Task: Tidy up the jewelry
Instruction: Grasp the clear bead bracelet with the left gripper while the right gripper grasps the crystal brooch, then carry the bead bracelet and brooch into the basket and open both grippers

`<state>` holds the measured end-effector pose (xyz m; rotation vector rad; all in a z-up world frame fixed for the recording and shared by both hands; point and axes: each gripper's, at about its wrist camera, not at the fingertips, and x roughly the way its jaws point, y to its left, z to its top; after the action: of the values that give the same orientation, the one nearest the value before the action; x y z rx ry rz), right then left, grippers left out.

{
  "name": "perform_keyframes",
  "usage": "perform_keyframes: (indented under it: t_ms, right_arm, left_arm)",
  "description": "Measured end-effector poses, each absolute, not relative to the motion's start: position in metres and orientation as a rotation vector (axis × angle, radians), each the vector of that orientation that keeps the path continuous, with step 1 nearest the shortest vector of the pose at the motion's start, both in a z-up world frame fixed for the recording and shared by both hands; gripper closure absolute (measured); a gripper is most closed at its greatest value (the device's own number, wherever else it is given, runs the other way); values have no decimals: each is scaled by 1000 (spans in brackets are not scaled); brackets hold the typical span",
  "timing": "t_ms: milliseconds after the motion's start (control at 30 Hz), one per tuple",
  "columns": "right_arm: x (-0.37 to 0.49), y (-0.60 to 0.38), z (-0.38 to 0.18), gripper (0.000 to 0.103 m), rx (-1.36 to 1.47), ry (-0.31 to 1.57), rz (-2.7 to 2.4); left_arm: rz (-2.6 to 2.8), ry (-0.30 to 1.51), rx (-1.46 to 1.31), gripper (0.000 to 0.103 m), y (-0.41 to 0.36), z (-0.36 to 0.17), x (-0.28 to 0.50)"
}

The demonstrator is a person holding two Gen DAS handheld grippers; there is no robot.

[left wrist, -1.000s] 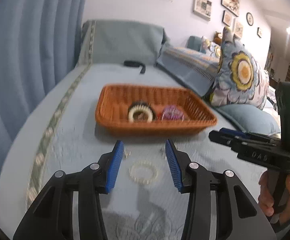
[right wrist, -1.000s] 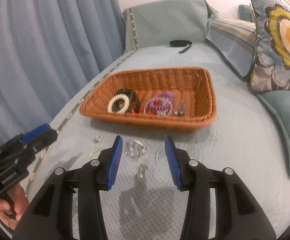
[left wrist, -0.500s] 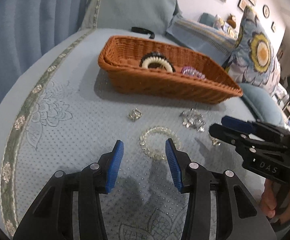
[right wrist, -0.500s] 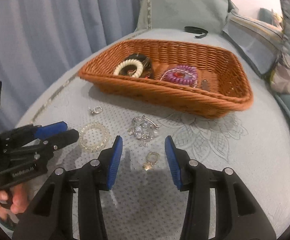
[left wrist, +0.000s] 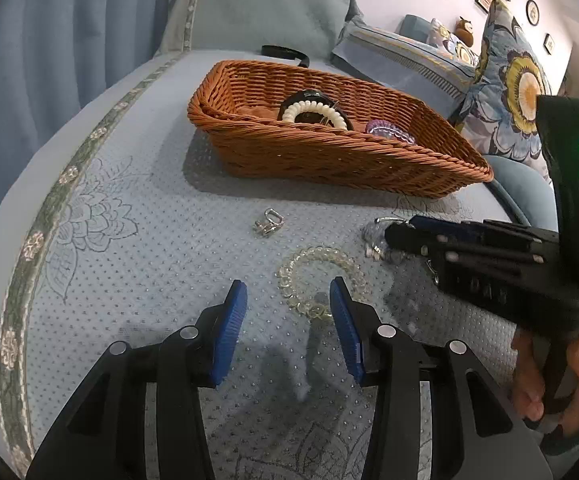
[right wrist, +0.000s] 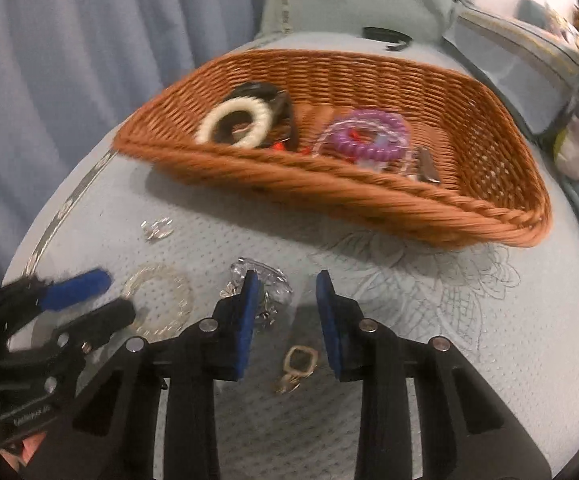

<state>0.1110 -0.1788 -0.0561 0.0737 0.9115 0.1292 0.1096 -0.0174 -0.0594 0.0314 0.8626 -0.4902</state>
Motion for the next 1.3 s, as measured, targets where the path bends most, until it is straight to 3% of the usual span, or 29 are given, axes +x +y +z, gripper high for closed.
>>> perform_keyframes:
  t_ms: [100, 133, 200, 500, 767, 1133, 1300]
  right_arm:
    - [106, -172, -56, 77, 61, 913, 153]
    - [104, -171, -56, 90, 63, 908, 162]
    - [101, -169, -55, 96, 67, 895, 169]
    - [68, -204, -10, 96, 289, 806, 281]
    - [41, -219, -14, 96, 361, 820, 286]
    - [33, -236, -14, 96, 374, 776, 268]
    - [24, -238, -3, 96, 352, 731, 282]
  left_arm:
    - [-489, 862, 33, 61, -18, -59, 110]
    - [-490, 863, 33, 61, -18, -59, 110]
    - [-488, 863, 33, 61, -18, -59, 110]
    - [-493, 869, 17, 64, -16, -60, 111]
    - [-486, 867, 29, 65, -16, -61, 111]
    - [-507, 830, 144, 96, -36, -61, 100]
    - [-513, 731, 101, 97, -33, -43, 87]
